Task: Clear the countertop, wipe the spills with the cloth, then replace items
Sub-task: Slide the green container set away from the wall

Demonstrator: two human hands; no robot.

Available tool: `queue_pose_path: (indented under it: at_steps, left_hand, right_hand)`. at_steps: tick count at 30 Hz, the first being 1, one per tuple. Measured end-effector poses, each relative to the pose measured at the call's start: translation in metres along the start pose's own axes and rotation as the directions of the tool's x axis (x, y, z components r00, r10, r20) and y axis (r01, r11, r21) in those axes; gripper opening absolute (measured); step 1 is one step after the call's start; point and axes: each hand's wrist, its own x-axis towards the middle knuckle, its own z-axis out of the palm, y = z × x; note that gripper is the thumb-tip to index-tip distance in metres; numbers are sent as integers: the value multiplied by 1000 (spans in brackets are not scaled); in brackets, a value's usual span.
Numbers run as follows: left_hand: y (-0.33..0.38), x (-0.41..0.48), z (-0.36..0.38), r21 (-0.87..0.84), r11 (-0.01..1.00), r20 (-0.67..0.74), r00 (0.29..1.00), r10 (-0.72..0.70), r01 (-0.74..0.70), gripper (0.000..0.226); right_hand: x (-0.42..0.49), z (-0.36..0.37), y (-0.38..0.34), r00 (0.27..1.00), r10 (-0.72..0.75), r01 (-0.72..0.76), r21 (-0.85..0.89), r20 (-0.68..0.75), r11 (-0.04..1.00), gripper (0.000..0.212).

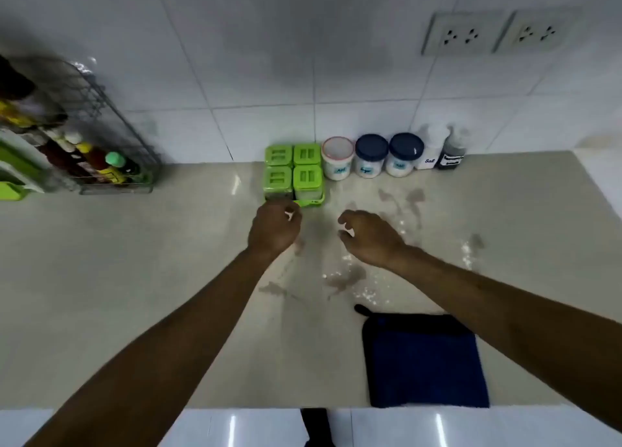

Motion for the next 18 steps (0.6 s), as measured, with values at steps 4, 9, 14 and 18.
queue_pose_path:
  at_steps: [4, 9, 14, 18]
  left_hand:
    - [-16, 76, -7, -85, 973, -140, 964, -225, 214, 39]
    - [-28, 111, 12, 11, 977, -82, 974, -210, 211, 43]
    - [-35, 110, 24, -345, 890, 29, 951, -308, 299, 58]
    - [-44, 118, 9, -516, 724, 153, 881, -448, 458, 79]
  right_hand:
    - [71, -4, -13, 998, 58, -56, 86, -19, 995, 40]
    - [134, 5, -25, 989, 139, -146, 163, 52, 976, 58]
    - [147, 18, -38, 947, 287, -322, 494, 147, 807, 61]
    - [150, 21, -40, 952, 296, -282, 598, 77, 750, 46]
